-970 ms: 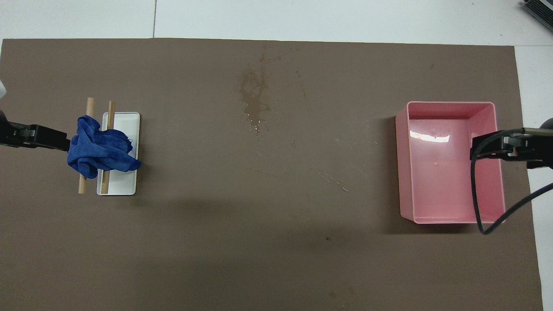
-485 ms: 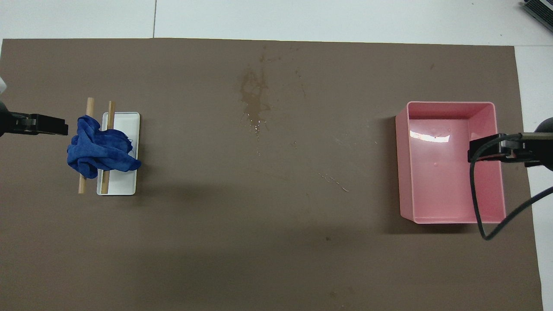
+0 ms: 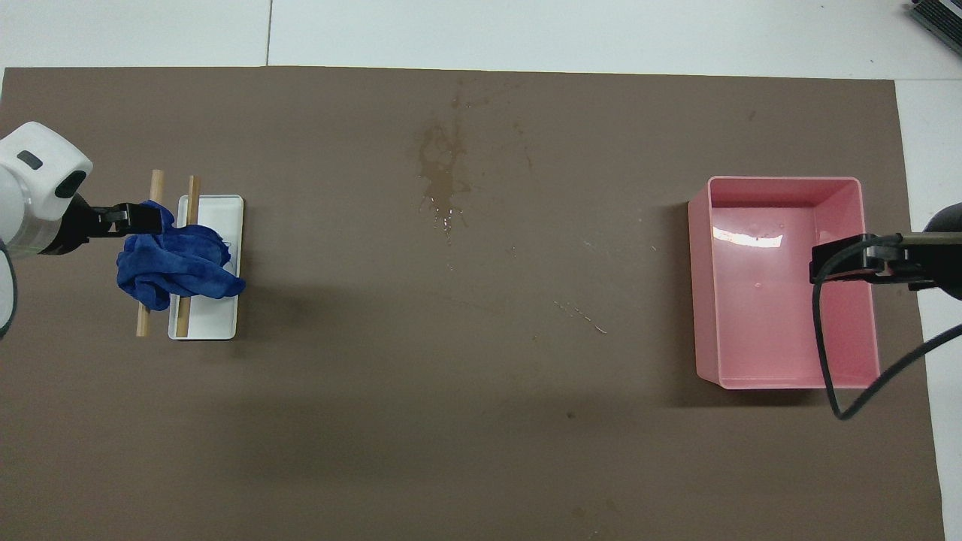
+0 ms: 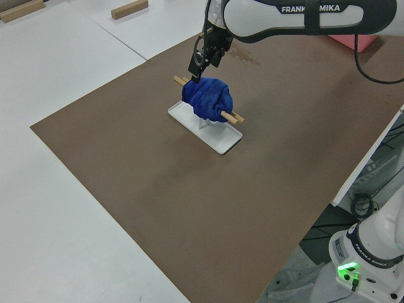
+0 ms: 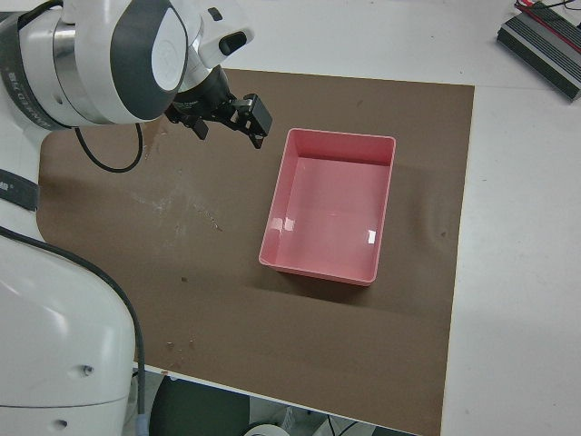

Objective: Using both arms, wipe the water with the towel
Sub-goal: 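Grasp the blue cloth with the left gripper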

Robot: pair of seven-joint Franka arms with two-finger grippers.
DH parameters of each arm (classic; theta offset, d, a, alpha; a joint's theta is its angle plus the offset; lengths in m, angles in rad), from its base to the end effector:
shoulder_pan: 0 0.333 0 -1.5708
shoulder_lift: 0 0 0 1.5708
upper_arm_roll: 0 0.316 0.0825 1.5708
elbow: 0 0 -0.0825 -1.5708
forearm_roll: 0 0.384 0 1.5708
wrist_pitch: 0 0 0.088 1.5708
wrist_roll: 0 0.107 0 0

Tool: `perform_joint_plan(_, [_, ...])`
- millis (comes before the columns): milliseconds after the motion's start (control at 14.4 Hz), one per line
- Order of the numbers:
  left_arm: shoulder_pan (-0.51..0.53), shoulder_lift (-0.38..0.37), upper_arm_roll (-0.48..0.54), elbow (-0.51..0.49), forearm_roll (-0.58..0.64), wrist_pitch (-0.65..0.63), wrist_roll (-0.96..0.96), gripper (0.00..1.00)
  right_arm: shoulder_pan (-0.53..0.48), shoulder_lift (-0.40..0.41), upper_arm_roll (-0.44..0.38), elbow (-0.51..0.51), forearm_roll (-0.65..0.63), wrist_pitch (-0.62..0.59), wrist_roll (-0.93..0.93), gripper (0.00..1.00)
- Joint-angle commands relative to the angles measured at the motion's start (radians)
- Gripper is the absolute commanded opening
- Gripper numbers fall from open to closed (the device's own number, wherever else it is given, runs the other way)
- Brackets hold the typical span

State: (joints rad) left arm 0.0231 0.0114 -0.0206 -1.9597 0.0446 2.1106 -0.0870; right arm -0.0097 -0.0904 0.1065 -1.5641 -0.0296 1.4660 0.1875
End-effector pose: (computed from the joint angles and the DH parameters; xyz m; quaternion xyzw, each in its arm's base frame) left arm 0.5739 0.0035 0.4807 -0.9968 -0.0345 -0.0705 0.0168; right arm 0.5128 0.0494 0.6666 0.9987 -0.0470 -0.0013 0.0199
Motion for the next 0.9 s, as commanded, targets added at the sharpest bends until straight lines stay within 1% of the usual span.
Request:
perform_joint_plan(0, [-0.008,-0.037,-0.001,-0.094,0.018,0.075,-0.059,1.00,-0.006,-0.014,0.005,-0.011,0.016,0.005,-0.016,1.00])
perform_joint_plan(139, [-0.011,-0.044,-0.001,-0.145,0.018,0.124,-0.063,1.00,-0.006,-0.014,0.006,-0.013,0.016,0.007,-0.014,1.00])
perform_joint_plan(208, [-0.011,-0.042,-0.001,-0.149,0.018,0.137,-0.063,1.00,-0.006,-0.014,0.006,-0.014,0.016,0.007,-0.014,1.00])
perform_joint_plan(277, [-0.011,-0.037,-0.001,-0.151,0.018,0.141,-0.063,0.98,-0.006,-0.014,0.007,-0.013,0.016,0.008,-0.014,1.00])
perform_joint_plan(346, [-0.011,-0.033,-0.001,-0.150,0.018,0.141,-0.063,0.77,-0.006,-0.014,0.007,-0.014,0.016,0.014,-0.014,1.00])
perform_joint_plan(416, [-0.011,-0.031,-0.001,-0.150,0.018,0.141,-0.063,0.30,-0.006,-0.014,0.007,-0.014,0.016,0.014,-0.014,1.00])
perform_joint_plan(485, [-0.011,-0.031,-0.001,-0.148,0.018,0.138,-0.060,0.00,-0.006,-0.014,0.007,-0.014,0.016,0.014,-0.014,1.00])
perform_joint_plan(623, [-0.011,-0.024,-0.001,-0.124,0.018,0.120,-0.060,0.00,-0.006,-0.014,0.007,-0.014,0.016,0.014,-0.014,1.00])
perform_joint_plan(831, [-0.011,-0.010,-0.002,-0.067,0.018,0.051,-0.060,0.00,-0.006,-0.015,0.007,-0.016,0.016,0.014,-0.013,1.00])
